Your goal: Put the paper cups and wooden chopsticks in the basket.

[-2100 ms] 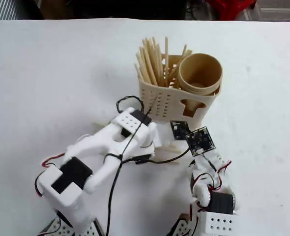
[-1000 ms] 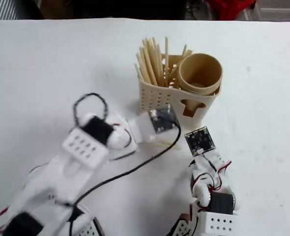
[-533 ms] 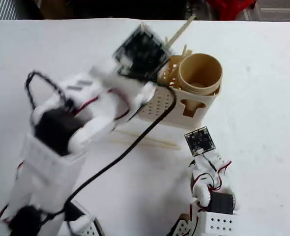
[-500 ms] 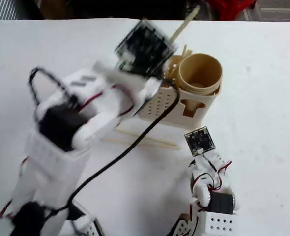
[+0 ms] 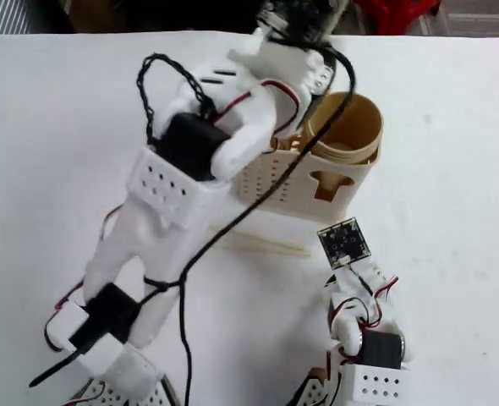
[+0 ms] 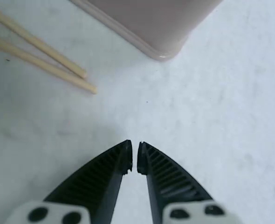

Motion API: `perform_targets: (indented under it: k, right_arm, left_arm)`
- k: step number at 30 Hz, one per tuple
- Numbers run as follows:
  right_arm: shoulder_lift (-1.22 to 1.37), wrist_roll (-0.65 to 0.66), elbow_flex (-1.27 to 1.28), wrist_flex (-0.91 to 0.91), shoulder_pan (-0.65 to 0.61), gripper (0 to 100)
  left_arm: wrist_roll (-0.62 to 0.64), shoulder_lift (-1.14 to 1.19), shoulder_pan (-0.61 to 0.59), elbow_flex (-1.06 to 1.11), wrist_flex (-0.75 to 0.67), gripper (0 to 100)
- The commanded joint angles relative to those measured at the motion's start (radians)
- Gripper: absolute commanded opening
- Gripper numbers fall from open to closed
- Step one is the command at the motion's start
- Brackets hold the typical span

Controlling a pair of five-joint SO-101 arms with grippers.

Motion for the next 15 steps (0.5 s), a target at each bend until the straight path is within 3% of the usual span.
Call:
perform_targets:
  k: [1, 15]
  right_arm:
    - [-0.005, -0.002, 0.009, 0.007, 0.005, 3.8]
    - [-0.005, -0.002, 0.009, 0.007, 0.005, 3.8]
  left_arm:
    - [0.087, -0.005, -0.042, -0.049, -0.029, 2]
    - [0.089, 0.001, -0.064, -0.048, -0.031, 4]
